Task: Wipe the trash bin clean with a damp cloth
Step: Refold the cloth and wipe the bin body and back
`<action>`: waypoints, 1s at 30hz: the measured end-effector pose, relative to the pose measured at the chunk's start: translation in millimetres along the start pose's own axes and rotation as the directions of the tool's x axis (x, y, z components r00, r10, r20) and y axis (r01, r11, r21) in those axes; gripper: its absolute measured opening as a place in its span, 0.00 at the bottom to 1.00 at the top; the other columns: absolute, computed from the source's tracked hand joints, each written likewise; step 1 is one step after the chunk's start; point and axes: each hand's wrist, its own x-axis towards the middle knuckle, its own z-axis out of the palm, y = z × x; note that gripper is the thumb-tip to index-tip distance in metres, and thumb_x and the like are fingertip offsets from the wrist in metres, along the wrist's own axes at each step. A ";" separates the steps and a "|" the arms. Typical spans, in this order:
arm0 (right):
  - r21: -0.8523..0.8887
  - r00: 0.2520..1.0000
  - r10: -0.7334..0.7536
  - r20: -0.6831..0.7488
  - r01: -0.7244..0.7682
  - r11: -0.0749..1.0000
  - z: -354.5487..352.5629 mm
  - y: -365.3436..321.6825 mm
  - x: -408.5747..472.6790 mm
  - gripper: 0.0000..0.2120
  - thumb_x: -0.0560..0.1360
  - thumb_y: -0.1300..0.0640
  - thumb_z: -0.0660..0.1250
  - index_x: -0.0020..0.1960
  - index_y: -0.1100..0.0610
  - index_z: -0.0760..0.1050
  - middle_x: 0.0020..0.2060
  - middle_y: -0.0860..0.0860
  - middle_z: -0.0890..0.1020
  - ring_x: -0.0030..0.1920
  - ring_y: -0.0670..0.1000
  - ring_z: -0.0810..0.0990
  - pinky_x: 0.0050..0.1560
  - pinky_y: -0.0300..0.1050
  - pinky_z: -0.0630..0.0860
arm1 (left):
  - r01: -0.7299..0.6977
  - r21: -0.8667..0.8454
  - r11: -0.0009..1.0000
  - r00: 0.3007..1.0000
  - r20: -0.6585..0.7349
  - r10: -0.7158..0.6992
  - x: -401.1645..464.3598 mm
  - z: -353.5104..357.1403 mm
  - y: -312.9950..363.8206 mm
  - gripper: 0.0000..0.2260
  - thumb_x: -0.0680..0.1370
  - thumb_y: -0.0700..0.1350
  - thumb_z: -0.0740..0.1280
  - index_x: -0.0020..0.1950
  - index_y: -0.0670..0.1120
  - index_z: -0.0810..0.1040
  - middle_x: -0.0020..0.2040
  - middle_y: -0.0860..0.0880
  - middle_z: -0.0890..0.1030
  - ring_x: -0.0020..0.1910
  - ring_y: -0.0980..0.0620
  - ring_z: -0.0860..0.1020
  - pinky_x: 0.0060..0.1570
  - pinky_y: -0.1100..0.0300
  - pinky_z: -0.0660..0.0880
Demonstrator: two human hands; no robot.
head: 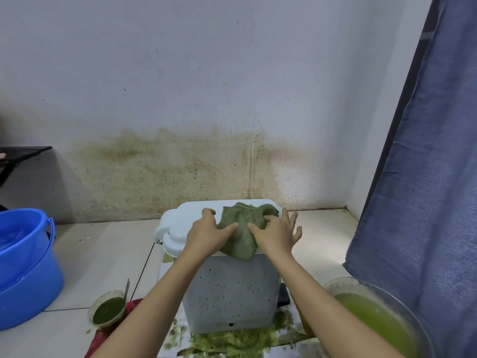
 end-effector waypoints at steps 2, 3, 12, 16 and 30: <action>0.103 0.999 0.040 -0.014 -0.039 0.994 -2.8 -1.9 2.0 0.20 0.74 0.44 0.66 0.62 0.53 0.75 0.76 0.54 0.56 0.77 0.56 0.42 0.73 0.57 0.41 | 0.041 0.034 0.999 0.999 -0.017 -0.041 6.3 0.0 1.7 0.29 0.75 0.55 0.67 0.69 0.41 0.62 0.54 0.45 0.77 0.51 0.47 0.75 0.48 0.57 0.71; 0.142 0.998 0.054 -0.027 -0.049 0.989 -5.3 -1.9 3.7 0.20 0.74 0.45 0.67 0.63 0.52 0.74 0.75 0.54 0.58 0.77 0.56 0.44 0.74 0.57 0.42 | 0.034 0.041 0.999 0.999 -0.026 -0.033 10.2 -0.2 2.0 0.28 0.75 0.53 0.68 0.69 0.41 0.63 0.54 0.45 0.78 0.52 0.47 0.75 0.49 0.56 0.71; -0.040 0.852 -0.442 0.279 0.470 0.882 -57.1 -37.8 30.3 0.38 0.71 0.71 0.61 0.69 0.35 0.62 0.77 0.42 0.41 0.75 0.53 0.33 0.69 0.63 0.30 | -0.597 0.073 0.799 0.789 0.230 0.569 21.2 -40.4 34.1 0.14 0.77 0.41 0.67 0.55 0.57 0.68 0.48 0.53 0.81 0.43 0.56 0.79 0.44 0.63 0.74; 0.001 0.803 -0.450 0.390 0.488 0.873 -84.3 -51.0 34.8 0.09 0.71 0.58 0.69 0.43 0.44 0.75 0.74 0.40 0.61 0.77 0.51 0.44 0.69 0.67 0.32 | -0.627 0.081 0.775 0.778 0.090 0.621 21.3 -69.3 45.3 0.18 0.73 0.43 0.72 0.50 0.59 0.66 0.46 0.52 0.82 0.43 0.59 0.78 0.39 0.72 0.69; 0.608 0.827 -0.489 0.279 0.242 0.756 -126.0 -67.2 2.6 0.15 0.72 0.70 0.68 0.51 0.54 0.73 0.42 0.57 0.80 0.40 0.53 0.80 0.40 0.44 0.78 | -0.447 -0.265 0.855 0.878 0.054 0.476 -1.1 -86.6 45.4 0.23 0.72 0.52 0.71 0.64 0.56 0.68 0.55 0.53 0.76 0.49 0.54 0.80 0.47 0.58 0.78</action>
